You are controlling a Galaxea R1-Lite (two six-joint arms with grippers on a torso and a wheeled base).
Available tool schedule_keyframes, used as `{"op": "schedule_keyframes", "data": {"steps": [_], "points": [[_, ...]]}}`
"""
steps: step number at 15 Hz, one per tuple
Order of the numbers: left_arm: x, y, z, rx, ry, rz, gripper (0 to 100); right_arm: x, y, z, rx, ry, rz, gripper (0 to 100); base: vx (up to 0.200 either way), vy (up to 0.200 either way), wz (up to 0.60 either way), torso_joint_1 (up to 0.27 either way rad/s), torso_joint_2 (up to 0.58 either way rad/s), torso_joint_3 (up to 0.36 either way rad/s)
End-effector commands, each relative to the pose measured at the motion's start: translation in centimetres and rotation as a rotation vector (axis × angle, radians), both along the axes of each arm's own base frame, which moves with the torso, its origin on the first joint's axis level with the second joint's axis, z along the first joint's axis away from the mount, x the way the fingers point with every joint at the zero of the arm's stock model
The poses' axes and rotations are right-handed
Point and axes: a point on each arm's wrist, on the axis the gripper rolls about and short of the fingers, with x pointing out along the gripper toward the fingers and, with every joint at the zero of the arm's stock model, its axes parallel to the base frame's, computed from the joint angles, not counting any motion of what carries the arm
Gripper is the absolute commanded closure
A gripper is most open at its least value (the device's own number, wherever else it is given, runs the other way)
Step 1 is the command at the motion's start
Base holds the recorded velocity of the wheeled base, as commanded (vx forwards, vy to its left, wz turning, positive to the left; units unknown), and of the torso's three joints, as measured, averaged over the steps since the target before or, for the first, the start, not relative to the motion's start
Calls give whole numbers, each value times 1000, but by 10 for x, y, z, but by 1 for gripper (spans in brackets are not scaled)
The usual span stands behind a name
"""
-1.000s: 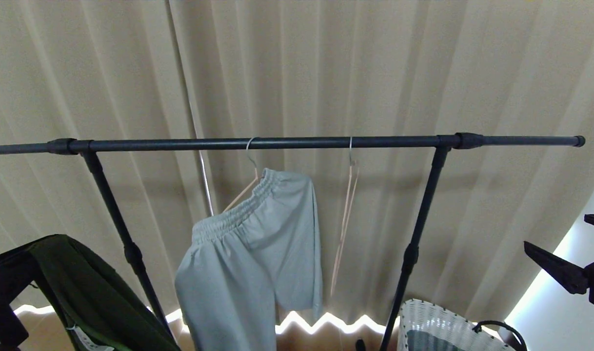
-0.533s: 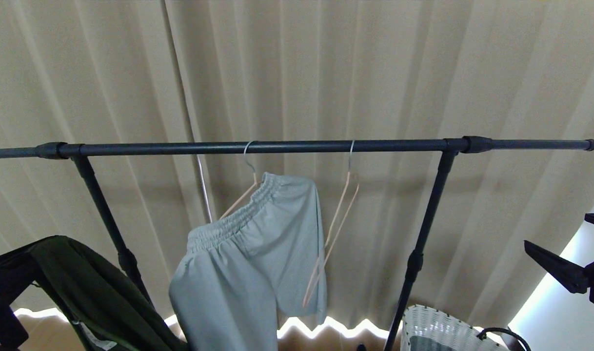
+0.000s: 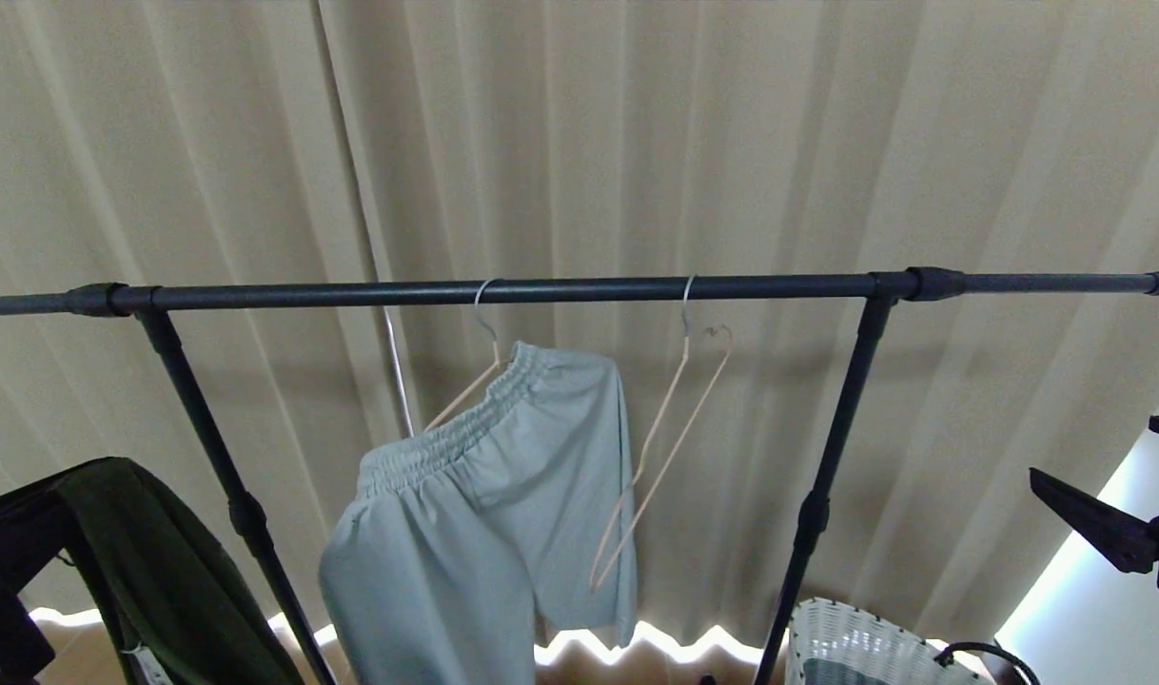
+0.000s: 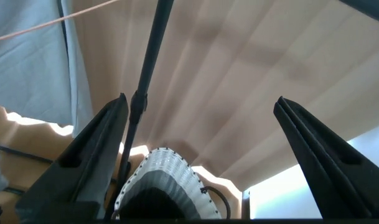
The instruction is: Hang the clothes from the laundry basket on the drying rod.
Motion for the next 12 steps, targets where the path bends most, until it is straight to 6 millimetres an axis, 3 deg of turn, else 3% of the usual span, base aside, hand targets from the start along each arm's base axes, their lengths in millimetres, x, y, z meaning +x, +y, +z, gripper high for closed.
{"op": "schedule_keyframes", "data": {"steps": [1,2,10,12], "points": [[0,0,0,1,1,0,100,1,0,1,0,-1,3,0,0,200,0,7,7,2],[0,0,0,-1,0,2,100,1,0,1,0,-1,3,0,0,200,0,12,12,-7],[0,0,-4,6,14,-1,100,8,3,5,5,18,25,0,0,0,0,0,0,0],[0,0,-5,7,17,-1,100,13,12,9,40,29,79,0,0,0,0,0,0,0]]}}
